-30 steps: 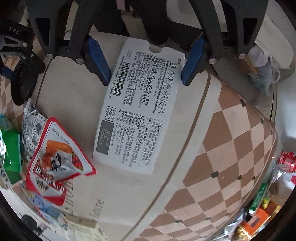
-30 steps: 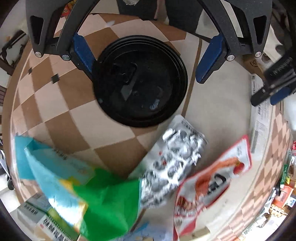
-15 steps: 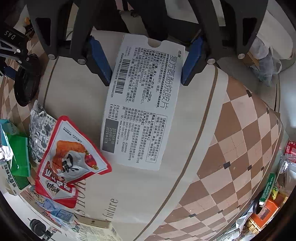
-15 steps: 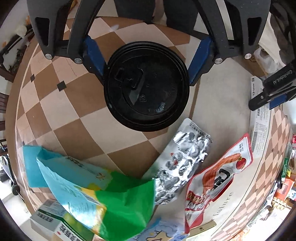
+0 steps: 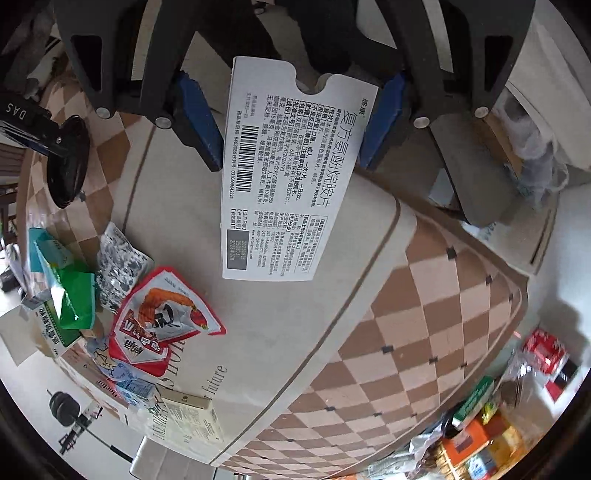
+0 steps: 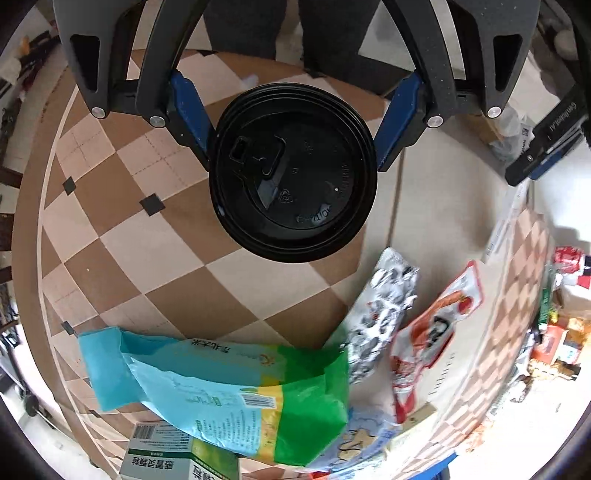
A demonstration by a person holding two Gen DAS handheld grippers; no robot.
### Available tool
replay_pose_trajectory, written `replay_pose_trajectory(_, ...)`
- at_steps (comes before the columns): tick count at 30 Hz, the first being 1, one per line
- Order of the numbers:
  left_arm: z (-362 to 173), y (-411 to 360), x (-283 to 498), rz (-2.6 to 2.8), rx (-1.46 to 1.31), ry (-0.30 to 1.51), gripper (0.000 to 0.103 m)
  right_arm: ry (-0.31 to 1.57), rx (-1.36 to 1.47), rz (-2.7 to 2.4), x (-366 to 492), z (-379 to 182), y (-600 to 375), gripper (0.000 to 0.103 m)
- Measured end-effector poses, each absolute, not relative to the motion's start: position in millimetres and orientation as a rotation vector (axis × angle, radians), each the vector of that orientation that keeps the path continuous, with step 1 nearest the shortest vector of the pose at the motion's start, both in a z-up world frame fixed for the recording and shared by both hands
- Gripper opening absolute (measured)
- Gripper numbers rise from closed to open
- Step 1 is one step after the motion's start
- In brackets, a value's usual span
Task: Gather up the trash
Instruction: 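Grasp the white receipt with the left tool while the right tool grasps the black lid, then carry receipt and lid over the white bin and open both tools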
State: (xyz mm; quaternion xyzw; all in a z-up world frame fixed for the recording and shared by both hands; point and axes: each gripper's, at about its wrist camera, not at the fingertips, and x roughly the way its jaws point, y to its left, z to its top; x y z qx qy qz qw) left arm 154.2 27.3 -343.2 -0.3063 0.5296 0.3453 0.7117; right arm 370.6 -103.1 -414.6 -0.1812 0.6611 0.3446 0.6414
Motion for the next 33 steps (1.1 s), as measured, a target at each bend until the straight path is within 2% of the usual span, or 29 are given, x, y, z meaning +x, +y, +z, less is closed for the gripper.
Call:
replay_pose_trajectory(9, -362.2, -21.5, 85.0, 0.601, -0.857, 1.117, 0.073, 1.531, -0.439, 0.890, 297.0, -399.0, -141.3, 0.084)
replay_pose_trajectory(14, -414.9, -60.7, 49.4, 0.504, -0.915, 1.193, 0.073, 1.569, -0.504, 0.881, 240.6, -415.2, -179.2, 0.084)
replay_pose_trajectory(15, -429.9, -63.7, 46.4, 0.504, -0.924, 1.206, 0.068, 1.571, -0.527, 0.875, 232.9, -421.7, -185.5, 0.084)
replay_pose_trajectory(16, -448.1, -65.8, 44.8, 0.497, -0.938, 1.218, 0.059, 1.573, -0.556, 0.869, 224.9, -430.9, -192.1, 0.084)
replay_pose_trajectory(19, -514.1, -66.3, 46.4, 0.477, -1.003, 1.247, 0.059, 1.585, -0.625, 0.831, 205.9, -473.7, -210.3, 0.084)
replay_pose_trajectory(26, -668.1, -56.6, 49.3, 0.520, -1.107, 1.382, 0.059, 1.652, -0.721, 0.789, 184.9, -629.0, -222.9, 0.084)
replay_pose_trajectory(29, -702.3, -59.7, 42.9, 0.583, -1.089, 1.441, 0.062, 1.713, -0.723, 0.789, 181.0, -694.3, -219.2, 0.087)
replay_pose_trajectory(30, -710.6, -60.8, 39.5, 0.601, -1.091, 1.444, 0.066, 1.734, -0.742, 0.789, 181.2, -714.7, -218.8, 0.088)
replay_pose_trajectory(33, -720.9, -65.4, 29.5, 0.669, -1.064, 1.461, 0.092, 1.768, -0.771, 0.780, 178.4, -758.0, -210.0, 0.092)
